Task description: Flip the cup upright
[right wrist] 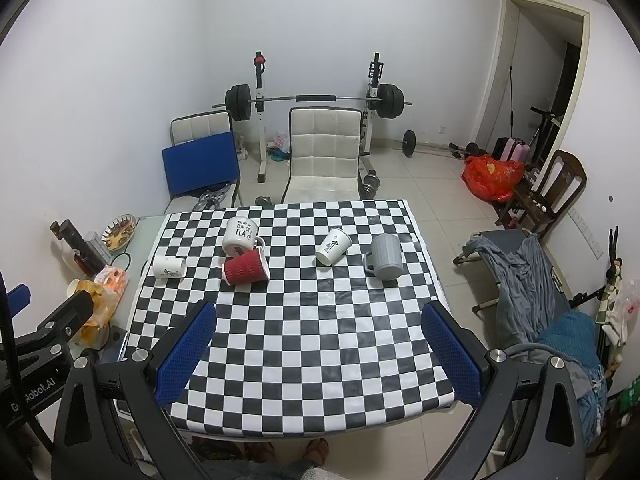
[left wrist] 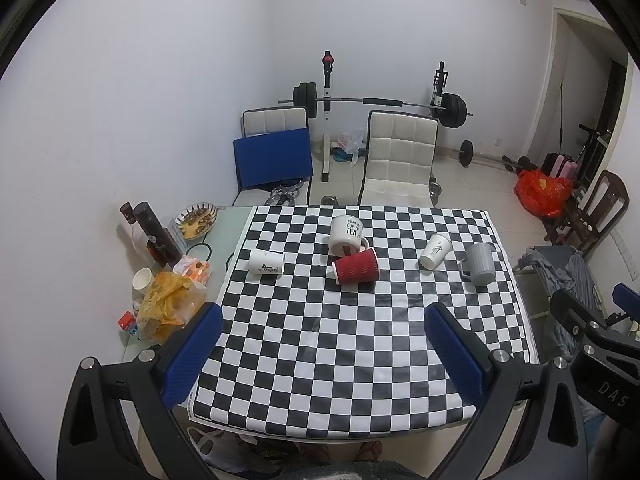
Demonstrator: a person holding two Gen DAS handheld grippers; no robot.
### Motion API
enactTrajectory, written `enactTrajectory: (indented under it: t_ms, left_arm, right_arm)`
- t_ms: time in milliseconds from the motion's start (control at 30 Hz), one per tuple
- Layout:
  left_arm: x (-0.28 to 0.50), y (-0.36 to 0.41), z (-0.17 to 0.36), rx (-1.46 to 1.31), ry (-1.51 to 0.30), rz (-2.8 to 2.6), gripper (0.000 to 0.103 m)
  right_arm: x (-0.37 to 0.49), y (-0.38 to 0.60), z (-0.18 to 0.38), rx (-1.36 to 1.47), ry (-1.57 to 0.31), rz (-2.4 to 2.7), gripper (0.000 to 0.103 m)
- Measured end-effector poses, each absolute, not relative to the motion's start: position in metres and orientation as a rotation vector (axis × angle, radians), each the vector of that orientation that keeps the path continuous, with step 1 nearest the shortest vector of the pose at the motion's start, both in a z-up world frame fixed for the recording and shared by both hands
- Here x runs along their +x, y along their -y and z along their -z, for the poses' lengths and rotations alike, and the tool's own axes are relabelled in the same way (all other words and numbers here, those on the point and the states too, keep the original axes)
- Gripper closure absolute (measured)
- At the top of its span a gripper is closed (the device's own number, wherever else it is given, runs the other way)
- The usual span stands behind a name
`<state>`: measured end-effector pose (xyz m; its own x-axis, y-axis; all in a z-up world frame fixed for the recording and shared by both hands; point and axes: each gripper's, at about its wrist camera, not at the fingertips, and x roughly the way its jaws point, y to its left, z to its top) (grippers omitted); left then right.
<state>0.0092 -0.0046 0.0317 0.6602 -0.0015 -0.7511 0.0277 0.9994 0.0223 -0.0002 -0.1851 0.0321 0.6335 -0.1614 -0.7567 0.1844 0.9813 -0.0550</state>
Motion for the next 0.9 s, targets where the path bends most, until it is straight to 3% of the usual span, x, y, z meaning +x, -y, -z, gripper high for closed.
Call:
enactTrajectory:
  t_ms: [900]
  left_arm:
    - [0.028, 0.022, -0.026, 0.013, -0.881, -0.065, 0.000]
  right_arm:
    - [0.015, 0.197, -0.030, 0.052, -0.891, 0.184, 0.000]
